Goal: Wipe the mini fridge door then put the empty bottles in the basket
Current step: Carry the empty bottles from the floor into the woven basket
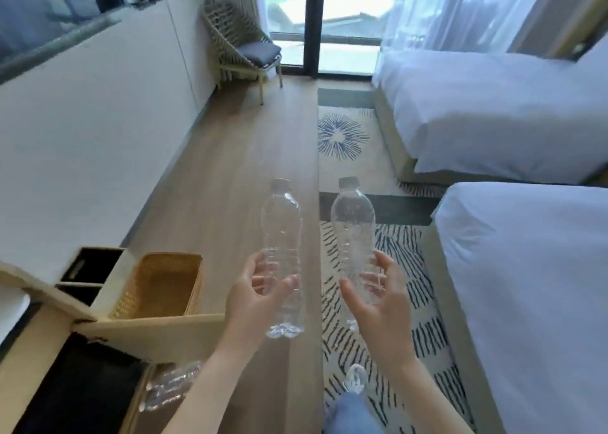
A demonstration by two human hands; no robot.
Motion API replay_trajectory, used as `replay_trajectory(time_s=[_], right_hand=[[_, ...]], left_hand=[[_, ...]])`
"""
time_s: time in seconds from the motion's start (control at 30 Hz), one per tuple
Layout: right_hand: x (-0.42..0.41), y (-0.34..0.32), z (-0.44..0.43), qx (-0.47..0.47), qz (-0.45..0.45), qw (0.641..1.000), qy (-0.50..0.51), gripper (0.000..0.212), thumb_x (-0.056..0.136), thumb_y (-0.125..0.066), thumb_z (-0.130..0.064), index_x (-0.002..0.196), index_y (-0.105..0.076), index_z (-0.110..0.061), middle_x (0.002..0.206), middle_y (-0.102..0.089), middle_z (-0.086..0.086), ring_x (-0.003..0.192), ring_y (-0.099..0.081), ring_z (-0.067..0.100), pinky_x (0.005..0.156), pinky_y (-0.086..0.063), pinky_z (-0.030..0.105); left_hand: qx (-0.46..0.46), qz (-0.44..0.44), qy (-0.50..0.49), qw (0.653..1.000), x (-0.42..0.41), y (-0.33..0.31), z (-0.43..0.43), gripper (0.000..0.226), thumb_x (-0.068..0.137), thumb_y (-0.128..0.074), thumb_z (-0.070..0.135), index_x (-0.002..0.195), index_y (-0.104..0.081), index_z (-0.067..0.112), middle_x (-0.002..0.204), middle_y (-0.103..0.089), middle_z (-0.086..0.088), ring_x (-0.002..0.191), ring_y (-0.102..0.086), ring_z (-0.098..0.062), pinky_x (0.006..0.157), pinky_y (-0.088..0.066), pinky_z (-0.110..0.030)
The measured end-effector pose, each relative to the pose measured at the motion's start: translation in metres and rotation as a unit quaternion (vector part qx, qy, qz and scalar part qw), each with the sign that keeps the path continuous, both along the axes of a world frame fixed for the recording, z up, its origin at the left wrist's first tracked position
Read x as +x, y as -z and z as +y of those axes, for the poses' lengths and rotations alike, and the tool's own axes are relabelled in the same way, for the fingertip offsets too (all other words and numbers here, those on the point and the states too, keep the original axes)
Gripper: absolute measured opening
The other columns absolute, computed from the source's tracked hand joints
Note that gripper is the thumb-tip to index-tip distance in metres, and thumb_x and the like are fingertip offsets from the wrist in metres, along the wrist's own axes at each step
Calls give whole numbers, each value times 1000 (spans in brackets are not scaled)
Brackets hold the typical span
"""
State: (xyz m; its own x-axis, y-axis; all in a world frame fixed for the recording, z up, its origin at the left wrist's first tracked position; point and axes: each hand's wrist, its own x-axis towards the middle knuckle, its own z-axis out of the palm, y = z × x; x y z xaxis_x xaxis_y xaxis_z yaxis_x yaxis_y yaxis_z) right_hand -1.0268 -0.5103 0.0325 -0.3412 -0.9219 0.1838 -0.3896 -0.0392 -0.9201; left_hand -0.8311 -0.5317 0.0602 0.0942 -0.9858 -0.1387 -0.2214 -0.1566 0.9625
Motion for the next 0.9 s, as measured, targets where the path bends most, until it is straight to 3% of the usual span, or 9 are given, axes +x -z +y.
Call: replay_trajectory(time_s=[0.27,0.37,0.47,0.57,0.73,0.9], right_hand=[[-125,10,-97,-4,-1,997,78,66,80,-81,-32,135,-44,-30,123,-52,-17,106,-58,2,91,-50,21],[-169,3,-148,-5,8,998,66,66,80,-81,-32,134,-43,-32,123,-50,-22,106,-57,-2,89,-49,17],[-204,-2,-201,-2,22,999,43,66,80,-81,-32,135,-43,-31,124,-53,-14,106,-57,-2,88,-47,12],[-224,0,-251,8,24,999,20,68,81,-81,-30,138,-46,-21,126,-54,-7,107,-55,-4,88,-45,7],[-223,16,-335,23,8,1000,-13,71,80,-81,-32,140,-47,-17,127,-53,-5,106,-59,3,91,-53,25],[-194,25,-448,13,7,999,-48,70,80,-81,-31,140,-47,-16,125,-52,-5,106,-59,2,92,-53,28]], left_hand=[[3,2,69,998,-135,14,-129,73,64,-79,51,129,-51,34,113,-64,13,101,-63,-10,82,-56,-29],[1,4,66,998,-180,11,-177,72,68,-81,44,132,-52,30,113,-64,13,101,-63,-9,77,-55,-23],[1,1,47,999,-210,10,-221,70,73,-83,38,135,-52,28,113,-64,12,101,-63,-7,79,-56,-24],[8,2,23,1000,-222,14,-261,68,73,-83,36,133,-51,29,112,-64,12,100,-62,-7,76,-54,-22],[27,1,-35,999,-214,28,-334,60,77,-82,31,129,-52,33,110,-63,14,99,-61,-6,72,-51,-20],[20,2,-74,997,-184,45,-427,59,78,-82,34,129,-54,33,111,-65,15,100,-62,-5,75,-49,-20]])
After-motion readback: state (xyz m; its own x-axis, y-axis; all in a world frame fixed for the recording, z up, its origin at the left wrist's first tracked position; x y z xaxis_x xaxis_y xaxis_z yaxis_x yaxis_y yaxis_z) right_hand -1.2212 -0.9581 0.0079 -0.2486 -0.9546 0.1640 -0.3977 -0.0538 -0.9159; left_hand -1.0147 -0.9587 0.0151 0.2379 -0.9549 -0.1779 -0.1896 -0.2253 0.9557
